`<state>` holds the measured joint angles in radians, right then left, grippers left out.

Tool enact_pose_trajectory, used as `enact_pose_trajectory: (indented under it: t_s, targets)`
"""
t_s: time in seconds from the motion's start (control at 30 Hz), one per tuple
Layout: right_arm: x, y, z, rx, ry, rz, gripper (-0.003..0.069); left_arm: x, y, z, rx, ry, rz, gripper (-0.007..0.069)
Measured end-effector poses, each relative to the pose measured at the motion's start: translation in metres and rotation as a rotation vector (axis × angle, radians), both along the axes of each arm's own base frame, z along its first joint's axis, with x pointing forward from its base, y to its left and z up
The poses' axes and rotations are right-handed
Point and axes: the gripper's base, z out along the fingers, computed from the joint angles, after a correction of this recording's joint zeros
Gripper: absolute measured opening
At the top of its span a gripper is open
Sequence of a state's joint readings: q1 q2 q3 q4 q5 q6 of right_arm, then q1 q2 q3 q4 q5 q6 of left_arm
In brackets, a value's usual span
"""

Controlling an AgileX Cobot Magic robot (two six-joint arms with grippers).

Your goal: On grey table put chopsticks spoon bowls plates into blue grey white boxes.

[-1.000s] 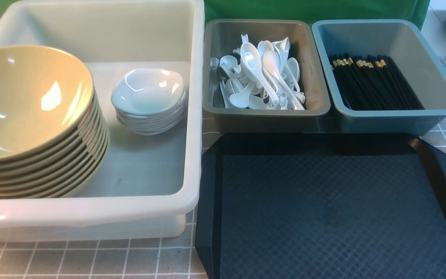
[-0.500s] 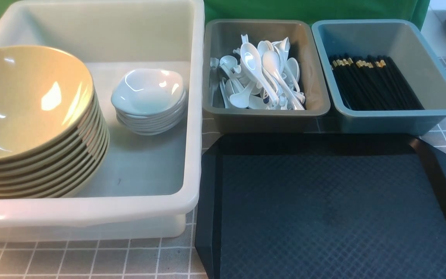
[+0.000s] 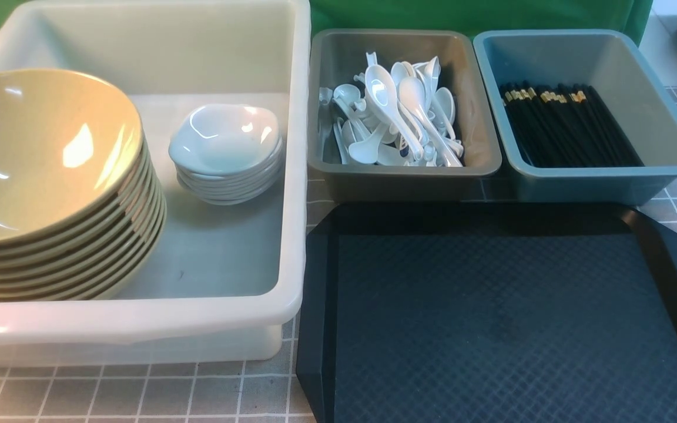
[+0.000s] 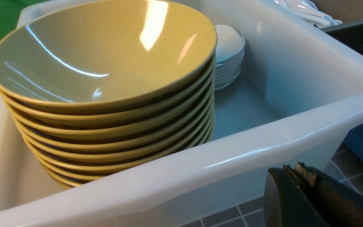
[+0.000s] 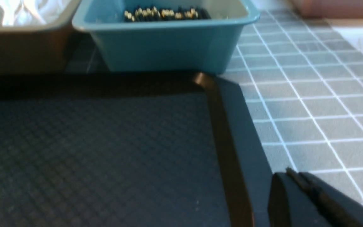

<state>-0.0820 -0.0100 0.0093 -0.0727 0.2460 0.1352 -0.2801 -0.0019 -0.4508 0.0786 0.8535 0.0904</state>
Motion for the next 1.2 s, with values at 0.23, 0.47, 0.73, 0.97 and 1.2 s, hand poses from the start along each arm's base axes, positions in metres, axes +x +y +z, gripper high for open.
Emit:
enact_pose_trajectory:
  t_s: [0.23,0.47,0.73,0.97,1.2]
  targets:
    - [0.000,0.000,0.000,0.001,0.012,0.000,-0.0001,0.000,0.000,0.000,0.000,0.000,0.000,-0.0011]
    - [0.000,0.000,0.000,0.001,0.012,0.000,0.0000,0.000,0.000,0.000,0.000,0.000,0.000,-0.0011]
    - [0.000,0.000,0.000,0.001,0.012,0.000,0.0003,0.000,0.000,0.000,0.000,0.000,0.000,-0.0011]
    - [0.000,0.000,0.000,0.001,0.012,0.000,0.0009,0.000,0.000,0.000,0.000,0.000,0.000,-0.0011]
    - [0.000,0.000,0.000,0.001,0.012,0.000,0.0016,0.015,-0.005,-0.005,-0.041,-0.162,0.018,-0.0011]
